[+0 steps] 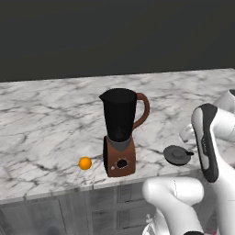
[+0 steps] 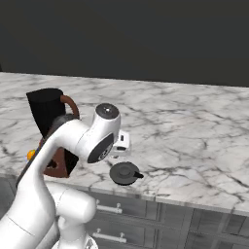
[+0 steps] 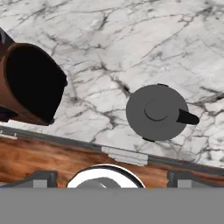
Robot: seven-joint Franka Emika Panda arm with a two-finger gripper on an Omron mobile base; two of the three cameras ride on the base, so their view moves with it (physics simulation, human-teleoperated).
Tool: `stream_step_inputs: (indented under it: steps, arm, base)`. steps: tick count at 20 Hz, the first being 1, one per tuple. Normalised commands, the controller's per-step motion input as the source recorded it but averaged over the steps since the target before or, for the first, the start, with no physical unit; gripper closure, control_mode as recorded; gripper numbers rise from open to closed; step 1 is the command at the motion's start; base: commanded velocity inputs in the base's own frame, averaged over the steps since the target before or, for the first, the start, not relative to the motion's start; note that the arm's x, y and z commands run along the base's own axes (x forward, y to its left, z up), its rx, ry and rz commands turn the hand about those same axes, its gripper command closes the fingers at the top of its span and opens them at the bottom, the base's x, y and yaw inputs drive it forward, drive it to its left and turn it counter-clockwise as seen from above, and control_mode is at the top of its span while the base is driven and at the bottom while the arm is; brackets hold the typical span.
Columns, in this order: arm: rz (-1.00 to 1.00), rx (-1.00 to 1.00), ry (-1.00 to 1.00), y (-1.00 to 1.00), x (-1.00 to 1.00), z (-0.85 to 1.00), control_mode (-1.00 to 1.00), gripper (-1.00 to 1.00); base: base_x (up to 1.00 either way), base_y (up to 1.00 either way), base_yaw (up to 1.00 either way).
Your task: Open the blender lid, put the orange in the blender, close the lid, and start the blender.
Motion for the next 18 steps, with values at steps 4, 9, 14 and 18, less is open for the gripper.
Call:
stream_step_inputs:
  steps: [4,9,14,18]
  arm:
    - [0.00,-0.01,-0.15,0.72,-0.69,0.79,-1.00,-1.00]
    - [0.00,-0.05,-0.08,0.84,-0.61,0.64,-1.00,-1.00]
    - [0.00,-0.09,-0.06,0.91,-0.59,0.61,-1.00,-1.00]
    - [-0.01,-0.13,-0.02,0.88,-0.50,0.33,-1.00,-1.00]
  base:
    - [0.00,0.00,0.00]
    - [0.00,0.00,0.00]
    - [0.00,0.00,0.00]
    - [0.00,0.00,0.00]
